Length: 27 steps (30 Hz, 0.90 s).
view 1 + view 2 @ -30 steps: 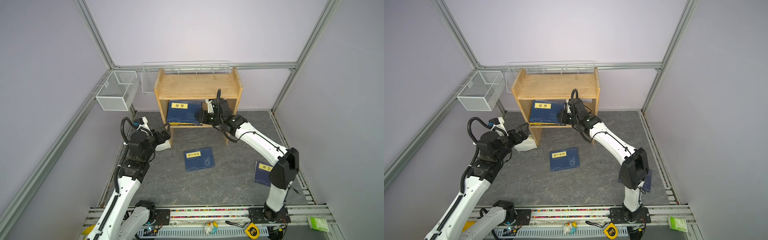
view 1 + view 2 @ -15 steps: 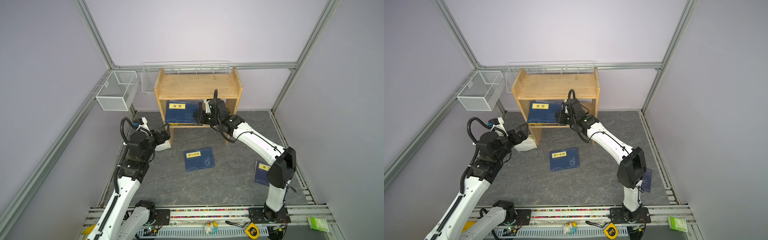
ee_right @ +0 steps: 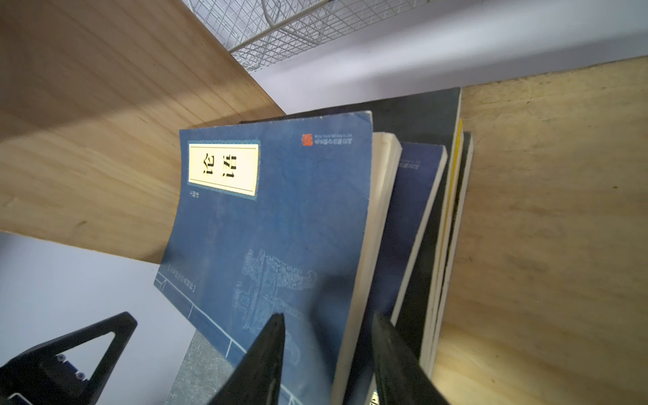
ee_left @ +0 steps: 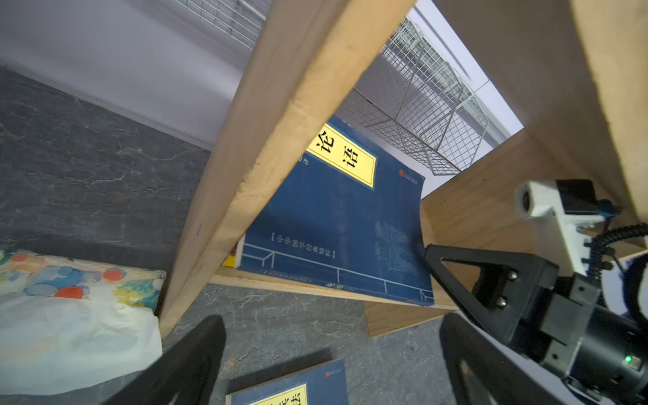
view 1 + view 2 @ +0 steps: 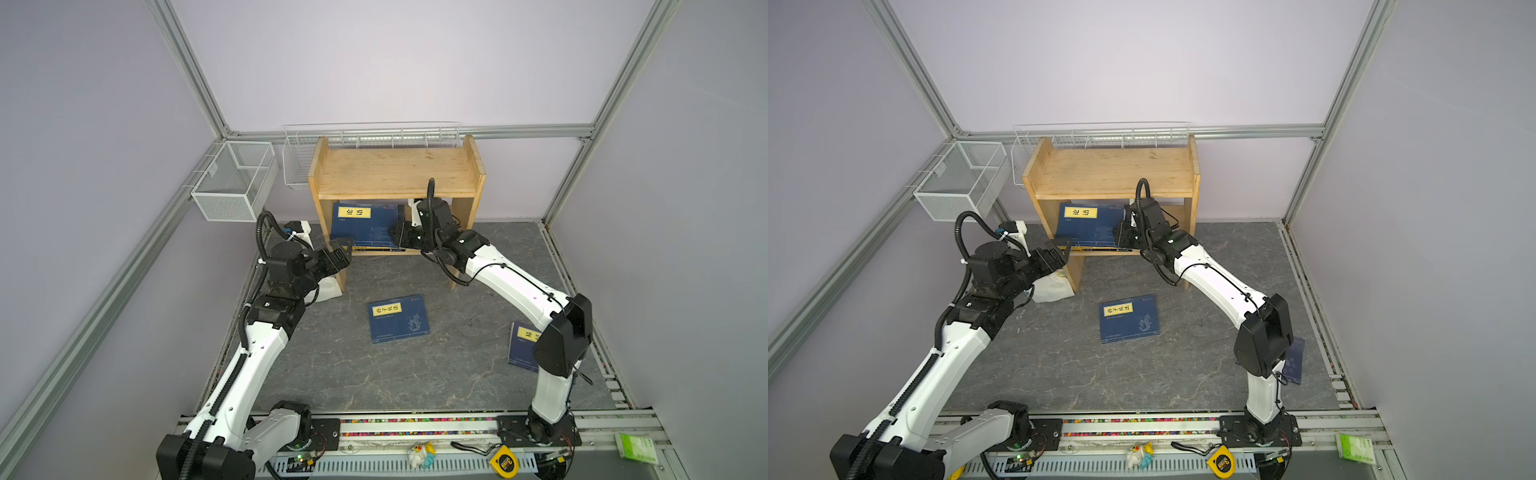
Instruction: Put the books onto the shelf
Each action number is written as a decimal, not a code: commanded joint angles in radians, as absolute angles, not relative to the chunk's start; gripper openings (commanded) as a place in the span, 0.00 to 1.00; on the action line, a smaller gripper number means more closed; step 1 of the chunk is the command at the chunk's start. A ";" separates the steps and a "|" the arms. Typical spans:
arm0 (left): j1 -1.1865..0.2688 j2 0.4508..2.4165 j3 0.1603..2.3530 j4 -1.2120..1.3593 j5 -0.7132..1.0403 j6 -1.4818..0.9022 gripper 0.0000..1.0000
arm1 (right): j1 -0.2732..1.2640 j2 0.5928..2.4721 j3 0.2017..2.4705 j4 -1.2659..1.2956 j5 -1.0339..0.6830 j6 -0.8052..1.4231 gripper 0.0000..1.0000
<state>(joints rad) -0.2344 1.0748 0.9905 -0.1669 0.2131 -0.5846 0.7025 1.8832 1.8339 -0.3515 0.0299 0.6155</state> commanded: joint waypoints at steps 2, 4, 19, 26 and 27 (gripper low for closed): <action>-0.229 1.098 1.029 -0.138 0.242 -0.611 0.96 | 0.691 1.871 1.827 -0.329 0.037 0.595 0.41; -0.228 1.108 1.033 -0.138 0.244 -0.614 0.95 | 0.692 1.871 1.827 -0.325 0.031 0.595 0.41; -0.229 1.167 1.067 -0.098 0.274 -0.630 0.95 | 0.690 1.869 1.822 -0.325 0.021 0.595 0.37; -0.229 1.192 1.078 -0.096 0.281 -0.631 0.95 | 0.689 1.863 1.819 -0.319 0.015 0.593 0.37; -0.228 1.191 1.080 -0.097 0.281 -0.631 0.95 | 0.690 1.864 1.819 -0.318 0.017 0.594 0.37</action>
